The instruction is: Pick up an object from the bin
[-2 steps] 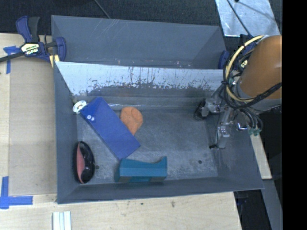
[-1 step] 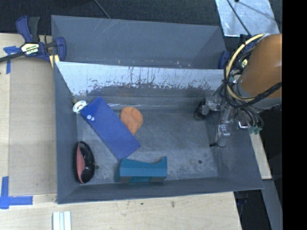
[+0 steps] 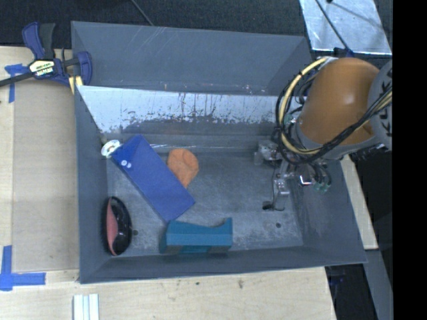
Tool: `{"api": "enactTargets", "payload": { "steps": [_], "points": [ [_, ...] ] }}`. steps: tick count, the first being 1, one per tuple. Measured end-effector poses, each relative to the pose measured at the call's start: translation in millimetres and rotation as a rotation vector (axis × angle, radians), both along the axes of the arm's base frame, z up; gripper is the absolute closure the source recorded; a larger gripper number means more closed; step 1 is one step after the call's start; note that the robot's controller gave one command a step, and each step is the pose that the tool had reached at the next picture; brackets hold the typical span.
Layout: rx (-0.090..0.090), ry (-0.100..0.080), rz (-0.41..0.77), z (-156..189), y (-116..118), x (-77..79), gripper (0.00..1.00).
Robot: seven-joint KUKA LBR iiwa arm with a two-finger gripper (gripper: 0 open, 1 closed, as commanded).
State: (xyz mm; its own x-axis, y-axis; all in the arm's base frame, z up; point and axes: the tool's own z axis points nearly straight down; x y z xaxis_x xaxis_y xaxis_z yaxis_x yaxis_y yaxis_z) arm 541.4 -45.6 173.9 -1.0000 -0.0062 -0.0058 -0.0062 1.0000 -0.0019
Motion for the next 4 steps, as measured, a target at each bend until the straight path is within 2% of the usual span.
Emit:
{"api": "enactTargets", "payload": {
  "steps": [1,2,3,4],
  "points": [
    [0.002,0.008,0.076,27.7,54.4,44.1,0.0],
    [0.003,-0.007,0.076,35.2,64.0,54.6,0.0],
    [0.002,-0.002,0.044,-22.6,86.8,54.5,0.0],
    [0.002,0.008,-0.013,-45.1,122.8,66.2,0.0]
  ]
}}
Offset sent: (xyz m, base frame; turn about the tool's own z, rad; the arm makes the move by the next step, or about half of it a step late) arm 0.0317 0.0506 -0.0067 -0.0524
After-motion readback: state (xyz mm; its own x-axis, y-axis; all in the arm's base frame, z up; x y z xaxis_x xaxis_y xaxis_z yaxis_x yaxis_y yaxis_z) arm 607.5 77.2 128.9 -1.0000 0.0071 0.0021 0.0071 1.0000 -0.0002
